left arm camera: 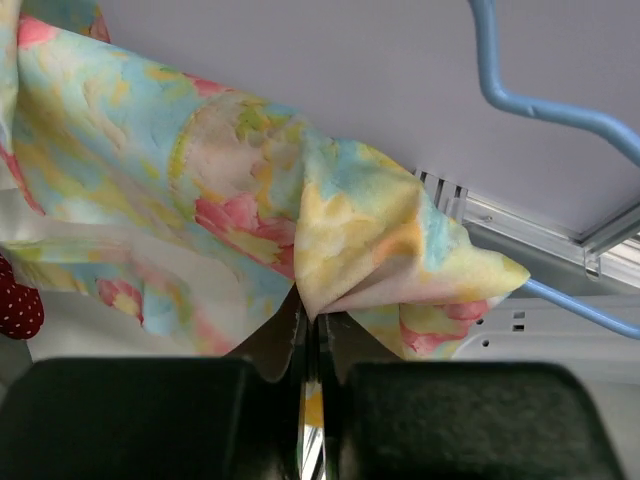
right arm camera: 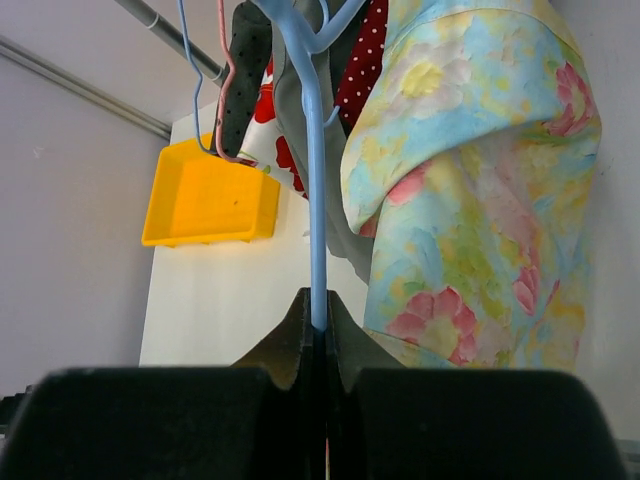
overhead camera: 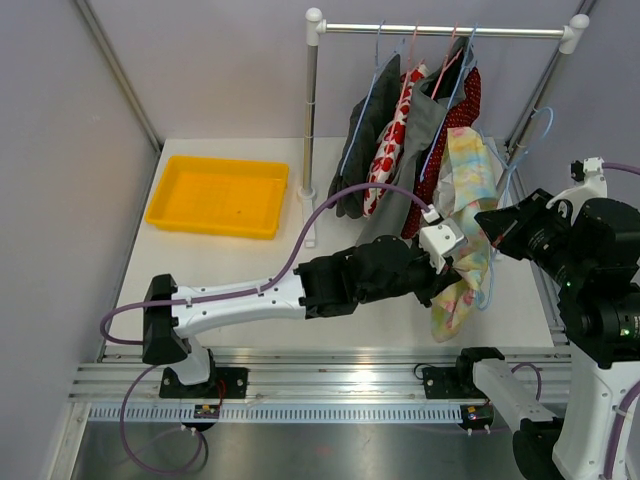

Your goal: Remove the skirt from the hanger

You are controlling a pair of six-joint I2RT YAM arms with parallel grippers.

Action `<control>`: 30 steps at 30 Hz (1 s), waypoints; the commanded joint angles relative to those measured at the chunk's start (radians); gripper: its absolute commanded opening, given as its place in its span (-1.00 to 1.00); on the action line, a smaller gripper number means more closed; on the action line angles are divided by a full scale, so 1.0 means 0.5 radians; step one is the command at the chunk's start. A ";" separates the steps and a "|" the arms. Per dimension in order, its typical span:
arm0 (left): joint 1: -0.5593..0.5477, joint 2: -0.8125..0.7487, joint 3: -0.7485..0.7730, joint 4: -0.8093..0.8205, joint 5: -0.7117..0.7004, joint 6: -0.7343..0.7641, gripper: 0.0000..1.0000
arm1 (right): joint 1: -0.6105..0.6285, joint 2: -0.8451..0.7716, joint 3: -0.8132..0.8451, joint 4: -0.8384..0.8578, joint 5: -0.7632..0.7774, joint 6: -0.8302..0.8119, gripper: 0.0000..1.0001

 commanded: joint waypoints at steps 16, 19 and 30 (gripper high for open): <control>-0.859 -1.037 -1.376 -0.331 -1.035 -0.847 -1.00 | 0.007 0.206 0.281 0.114 0.531 -0.098 -1.00; -1.101 -1.123 -1.555 -0.536 -1.219 -1.262 -1.00 | 0.007 0.276 0.330 0.142 0.599 -0.110 -1.00; -1.366 -0.826 -1.564 -1.034 -1.339 -1.931 -1.00 | 0.007 0.558 0.487 0.301 0.767 -0.223 -1.00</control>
